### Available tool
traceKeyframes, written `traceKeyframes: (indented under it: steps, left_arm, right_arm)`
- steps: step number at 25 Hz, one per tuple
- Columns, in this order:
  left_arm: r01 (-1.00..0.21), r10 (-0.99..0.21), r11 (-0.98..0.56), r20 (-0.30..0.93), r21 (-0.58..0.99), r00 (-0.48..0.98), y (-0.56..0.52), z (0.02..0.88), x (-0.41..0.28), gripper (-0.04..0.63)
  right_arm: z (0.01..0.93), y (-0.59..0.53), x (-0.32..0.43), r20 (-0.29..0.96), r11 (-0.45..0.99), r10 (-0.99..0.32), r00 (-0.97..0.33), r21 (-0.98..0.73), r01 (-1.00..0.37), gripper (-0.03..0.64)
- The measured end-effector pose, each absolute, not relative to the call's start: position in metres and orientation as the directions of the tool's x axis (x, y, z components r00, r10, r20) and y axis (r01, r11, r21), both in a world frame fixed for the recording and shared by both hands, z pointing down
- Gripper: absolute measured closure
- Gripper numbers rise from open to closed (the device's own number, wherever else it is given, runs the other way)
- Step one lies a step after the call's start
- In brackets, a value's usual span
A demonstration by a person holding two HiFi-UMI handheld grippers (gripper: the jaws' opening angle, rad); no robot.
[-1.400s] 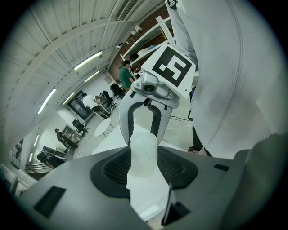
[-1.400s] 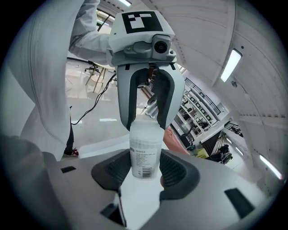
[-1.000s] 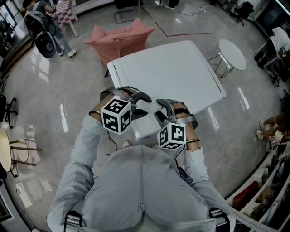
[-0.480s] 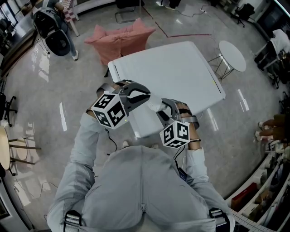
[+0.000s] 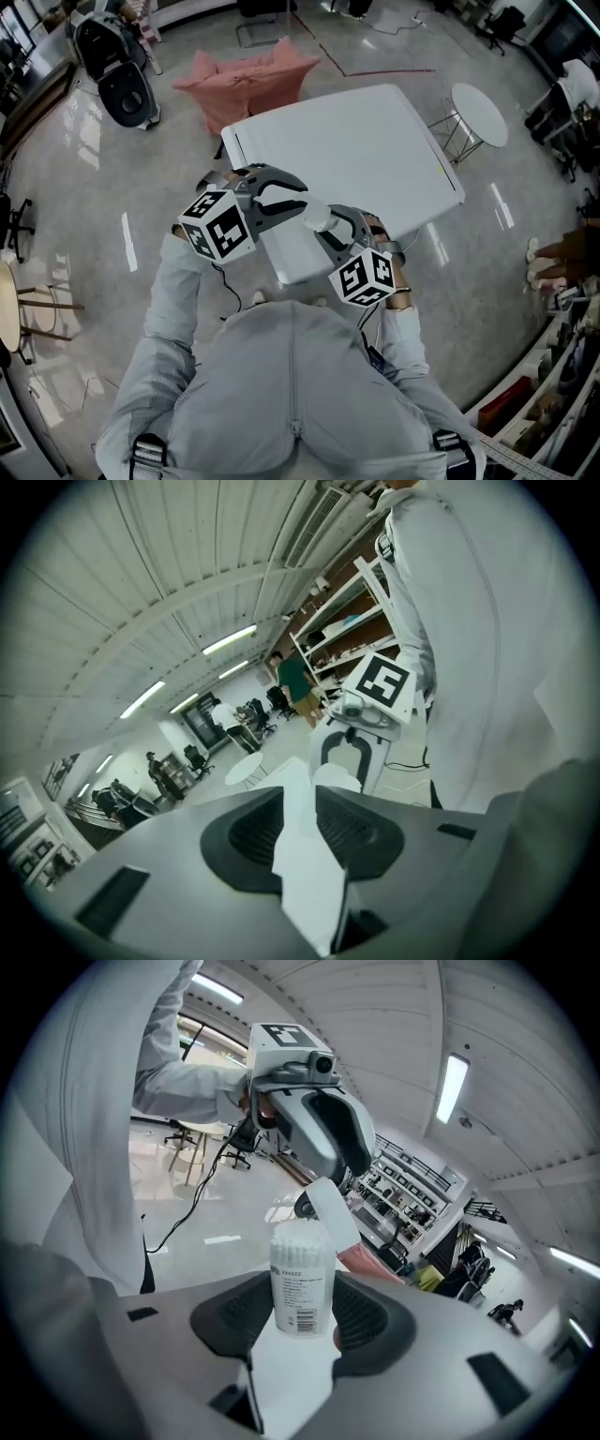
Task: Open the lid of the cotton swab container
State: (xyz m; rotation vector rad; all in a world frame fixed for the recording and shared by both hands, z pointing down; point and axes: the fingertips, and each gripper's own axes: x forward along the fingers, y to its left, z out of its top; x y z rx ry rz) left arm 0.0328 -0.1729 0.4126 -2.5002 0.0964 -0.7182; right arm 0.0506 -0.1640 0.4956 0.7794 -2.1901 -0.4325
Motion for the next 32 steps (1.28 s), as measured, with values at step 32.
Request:
traceKeyframes:
  steps: [32]
  left_arm:
    - [0.042, -0.237, -0.869, 0.487, -0.493, 0.841, -0.198, 0.425, 0.037, 0.561]
  right_arm:
    - [0.480, -0.146, 0.020, 0.485, 0.771, -0.614, -0.623, 0.539, -0.340, 0.397]
